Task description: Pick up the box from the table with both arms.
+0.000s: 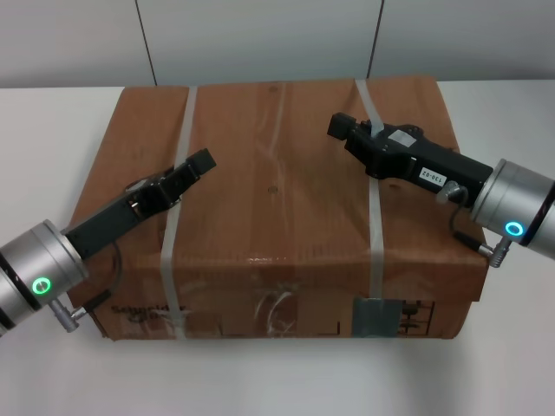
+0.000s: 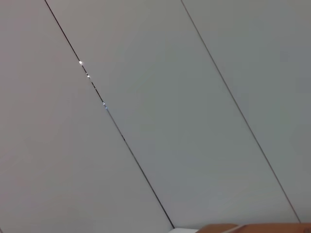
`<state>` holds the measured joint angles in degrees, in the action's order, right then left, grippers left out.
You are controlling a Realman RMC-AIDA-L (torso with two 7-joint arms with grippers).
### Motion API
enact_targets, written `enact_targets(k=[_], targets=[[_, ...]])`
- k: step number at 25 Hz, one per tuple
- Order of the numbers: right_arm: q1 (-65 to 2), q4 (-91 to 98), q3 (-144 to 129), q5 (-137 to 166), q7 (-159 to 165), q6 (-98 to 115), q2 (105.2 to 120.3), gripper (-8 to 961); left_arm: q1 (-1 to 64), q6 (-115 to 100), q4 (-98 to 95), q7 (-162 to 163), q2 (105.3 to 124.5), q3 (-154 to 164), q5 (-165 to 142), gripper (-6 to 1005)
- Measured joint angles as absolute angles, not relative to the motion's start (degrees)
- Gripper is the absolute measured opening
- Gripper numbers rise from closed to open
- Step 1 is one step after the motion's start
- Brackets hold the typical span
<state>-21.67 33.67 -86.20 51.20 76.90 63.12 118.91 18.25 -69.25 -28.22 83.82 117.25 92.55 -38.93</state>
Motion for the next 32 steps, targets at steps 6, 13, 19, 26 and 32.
enact_targets(k=[6,13,19,26,32], targets=[[-21.6,33.7,-86.2,51.2,76.9,63.1,118.92,52,18.4,-69.3,-28.2,83.8,117.32,92.5,-38.9,92],[-21.5,33.7,-86.2,51.2,76.9,63.1,118.92,53,18.6,-69.0,-28.2,83.8,117.34,92.6,-38.9,92],[-21.4,33.5,-86.2,51.2,76.9,62.9,118.92,53,18.6,-68.5,-28.2,83.8,117.42,92.6,-38.9,92],[-21.4,33.4,-86.2,51.2,76.9,62.9,118.92,53,18.6,-68.5,-28.2,83.8,117.42,92.7,-38.9,92],[-21.4,33.4,-86.2,51.2,76.9,62.9,118.92,53,18.4,-68.5,-28.2,83.8,117.42,92.6,-38.9,92]])
